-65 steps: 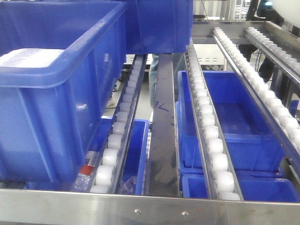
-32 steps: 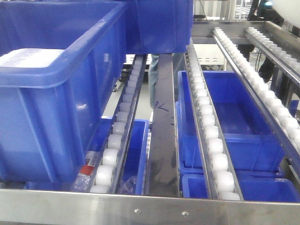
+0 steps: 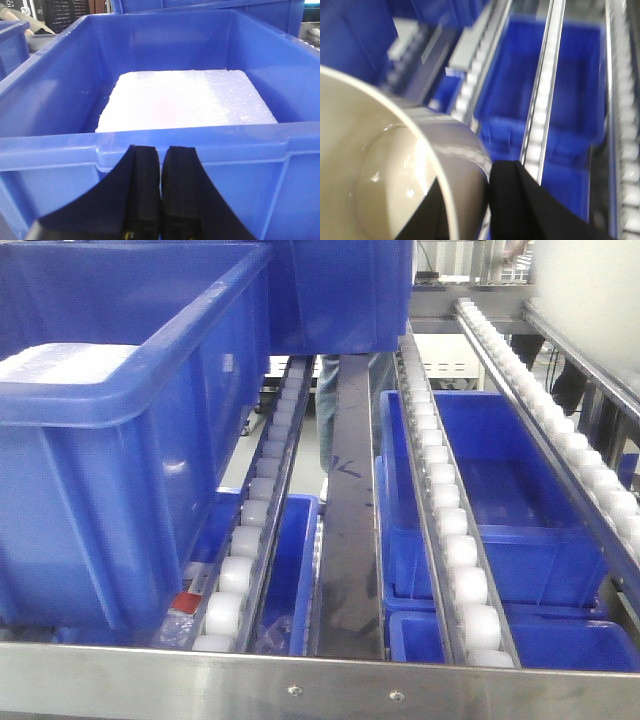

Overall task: Move white bin to right shelf second layer
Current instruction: 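Extend the right arm holding the white bin over a roller lane, then lower the white bin onto the roller lane with the right gripper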

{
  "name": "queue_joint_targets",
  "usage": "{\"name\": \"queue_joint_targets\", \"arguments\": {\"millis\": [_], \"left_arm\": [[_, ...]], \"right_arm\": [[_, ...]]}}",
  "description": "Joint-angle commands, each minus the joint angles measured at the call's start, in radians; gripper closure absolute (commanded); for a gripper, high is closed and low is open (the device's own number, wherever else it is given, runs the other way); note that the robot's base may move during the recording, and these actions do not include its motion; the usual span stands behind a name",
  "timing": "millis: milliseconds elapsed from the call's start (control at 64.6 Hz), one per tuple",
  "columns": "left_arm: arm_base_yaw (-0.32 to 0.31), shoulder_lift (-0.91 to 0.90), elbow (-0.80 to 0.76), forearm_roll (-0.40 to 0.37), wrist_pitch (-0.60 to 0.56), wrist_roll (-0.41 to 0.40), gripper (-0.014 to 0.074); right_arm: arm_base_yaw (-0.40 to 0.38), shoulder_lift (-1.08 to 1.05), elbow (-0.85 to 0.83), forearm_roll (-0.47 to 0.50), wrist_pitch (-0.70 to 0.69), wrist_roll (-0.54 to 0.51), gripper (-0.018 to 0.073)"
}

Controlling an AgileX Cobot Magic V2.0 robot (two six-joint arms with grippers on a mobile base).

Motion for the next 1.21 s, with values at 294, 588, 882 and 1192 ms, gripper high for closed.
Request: {"name": "queue_joint_targets", "arguments": {"millis": [294,588,882,1192], "left_arm": [[-0.004,-0.014,0.037,-0.005,-0.084,-0.004,0.0512],[-0.004,-0.014,0.037,-0.005,-0.084,-0.004,0.0512],[-0.004,-0.014,0.037,-0.005,-0.084,-0.004,0.0512],[-0.004,-0.014,0.037,-0.005,-0.084,-0.004,0.0512]], "right_arm": [[-0.019,0.289,-0.158,-0.014,-0.113,-0.002,0.0511],[-0.132,0.396,-0.171,-0.013,-0.123,-0.002,0.0511],[-0.153,0.454,-0.168,0.012,-0.108,-0.002,0.0511],[-0.153,0.559,-0.168,0.048,-0.106,-0.002,0.0511]]}}
